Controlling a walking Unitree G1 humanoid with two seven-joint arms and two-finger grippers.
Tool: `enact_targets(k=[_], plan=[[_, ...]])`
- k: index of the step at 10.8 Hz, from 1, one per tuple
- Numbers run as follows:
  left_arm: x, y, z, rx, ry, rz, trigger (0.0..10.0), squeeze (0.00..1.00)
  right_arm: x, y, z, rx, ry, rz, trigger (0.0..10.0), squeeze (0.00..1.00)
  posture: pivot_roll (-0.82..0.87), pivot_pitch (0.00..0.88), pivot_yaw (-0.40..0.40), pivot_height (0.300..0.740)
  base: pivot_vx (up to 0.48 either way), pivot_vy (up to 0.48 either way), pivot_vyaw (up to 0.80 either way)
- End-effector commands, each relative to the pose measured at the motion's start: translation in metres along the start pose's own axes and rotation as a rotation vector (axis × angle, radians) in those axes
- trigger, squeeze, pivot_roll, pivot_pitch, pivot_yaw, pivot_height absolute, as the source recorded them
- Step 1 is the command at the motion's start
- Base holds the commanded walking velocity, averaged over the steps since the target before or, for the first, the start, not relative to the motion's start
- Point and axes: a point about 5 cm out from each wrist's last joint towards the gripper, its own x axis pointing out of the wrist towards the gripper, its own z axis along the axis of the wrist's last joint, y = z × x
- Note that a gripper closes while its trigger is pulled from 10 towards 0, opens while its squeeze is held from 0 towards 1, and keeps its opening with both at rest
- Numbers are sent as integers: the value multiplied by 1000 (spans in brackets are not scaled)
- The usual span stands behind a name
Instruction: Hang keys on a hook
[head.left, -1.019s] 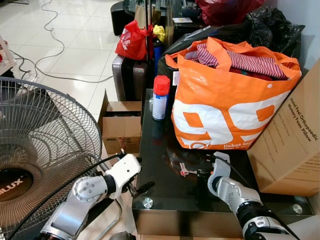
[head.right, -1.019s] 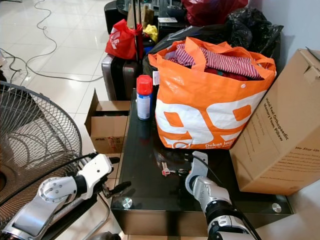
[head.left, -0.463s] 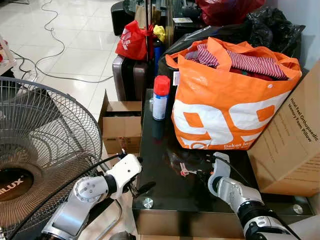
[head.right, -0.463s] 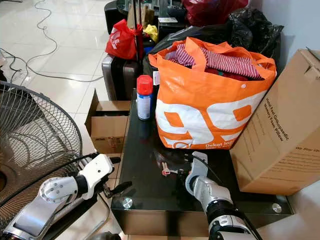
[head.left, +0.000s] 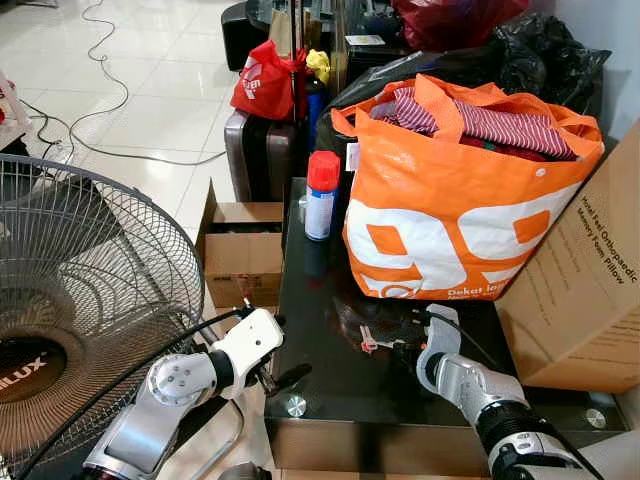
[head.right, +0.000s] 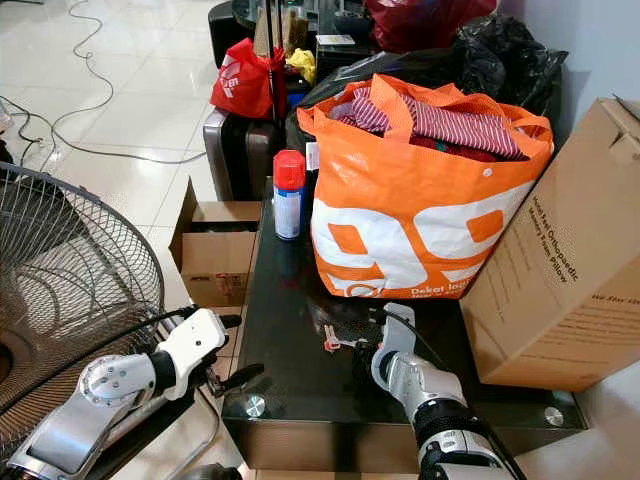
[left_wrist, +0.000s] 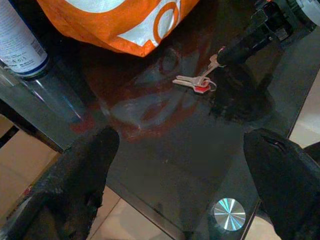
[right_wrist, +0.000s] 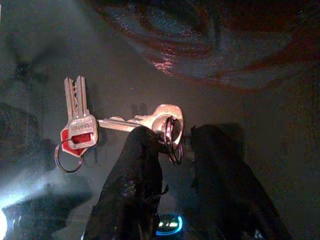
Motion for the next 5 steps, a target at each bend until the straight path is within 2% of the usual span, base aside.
enact_targets(k=[1,5], plan=[[2,-3,-2,7,7,-16,10000,635,-2,-7,-5,-19,29,-27,10000,0,-30,29,-38,740,0,0,0],[3,-3,-4,11,12,-19,10000,627,-5,-13,-7,-17,38,-34,10000,0,-33,21,-35,740,0,0,0]])
